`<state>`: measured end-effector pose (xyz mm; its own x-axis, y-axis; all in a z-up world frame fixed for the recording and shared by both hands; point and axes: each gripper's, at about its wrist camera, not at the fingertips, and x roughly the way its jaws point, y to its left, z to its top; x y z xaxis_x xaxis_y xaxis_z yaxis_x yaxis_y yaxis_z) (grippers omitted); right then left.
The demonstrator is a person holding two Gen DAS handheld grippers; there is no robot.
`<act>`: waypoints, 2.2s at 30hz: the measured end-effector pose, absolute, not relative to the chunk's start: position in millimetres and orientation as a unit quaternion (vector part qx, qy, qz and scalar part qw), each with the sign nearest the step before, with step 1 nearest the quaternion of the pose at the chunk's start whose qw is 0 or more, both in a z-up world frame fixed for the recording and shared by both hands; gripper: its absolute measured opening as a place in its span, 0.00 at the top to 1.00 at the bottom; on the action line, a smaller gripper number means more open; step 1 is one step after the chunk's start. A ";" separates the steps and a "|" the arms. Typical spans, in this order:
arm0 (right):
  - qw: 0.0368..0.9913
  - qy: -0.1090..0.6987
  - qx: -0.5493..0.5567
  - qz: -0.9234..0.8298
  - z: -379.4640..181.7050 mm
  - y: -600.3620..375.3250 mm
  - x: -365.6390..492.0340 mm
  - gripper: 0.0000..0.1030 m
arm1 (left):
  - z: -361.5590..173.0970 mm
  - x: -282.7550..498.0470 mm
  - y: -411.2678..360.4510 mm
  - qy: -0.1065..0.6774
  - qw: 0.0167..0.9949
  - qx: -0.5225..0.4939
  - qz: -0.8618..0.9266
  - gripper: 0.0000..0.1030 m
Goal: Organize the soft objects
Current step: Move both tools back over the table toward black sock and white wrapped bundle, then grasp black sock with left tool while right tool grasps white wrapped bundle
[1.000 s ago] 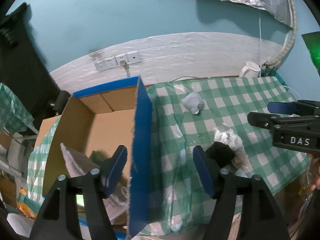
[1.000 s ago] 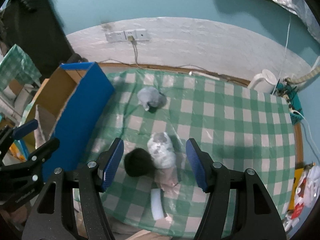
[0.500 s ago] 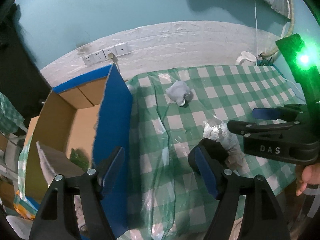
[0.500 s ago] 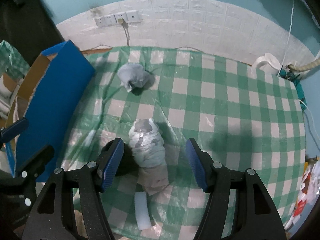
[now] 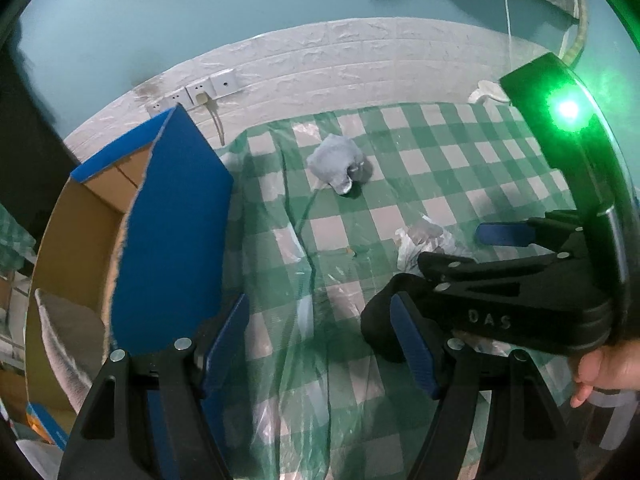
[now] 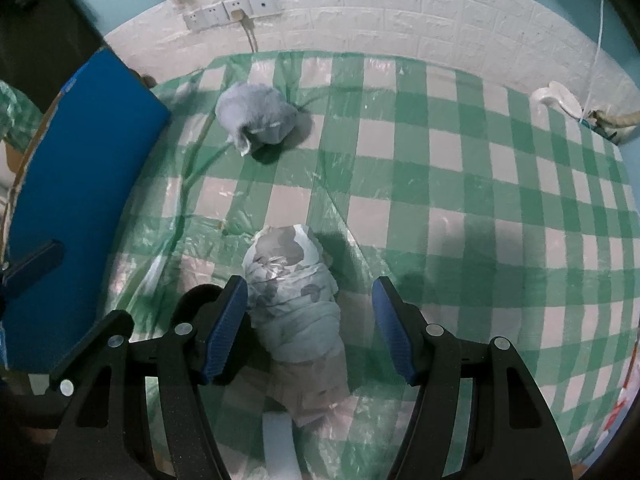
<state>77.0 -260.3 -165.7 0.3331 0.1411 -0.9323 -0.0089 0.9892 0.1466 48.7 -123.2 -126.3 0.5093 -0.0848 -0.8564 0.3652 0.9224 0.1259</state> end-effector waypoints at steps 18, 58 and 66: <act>0.816 0.576 0.012 -0.040 -170.9 -296.5 66.6 0.37 | -149.2 60.6 -133.9 0.496 0.844 0.154 -0.137 0.27; 0.815 0.571 0.087 -0.045 -171.9 -347.9 38.0 0.55 | -170.8 57.6 -186.1 0.519 0.818 0.133 -0.209 0.17; 0.816 0.570 0.089 -0.044 -170.9 -353.2 27.8 0.55 | -184.9 62.8 -196.8 0.544 0.801 0.131 -0.212 0.17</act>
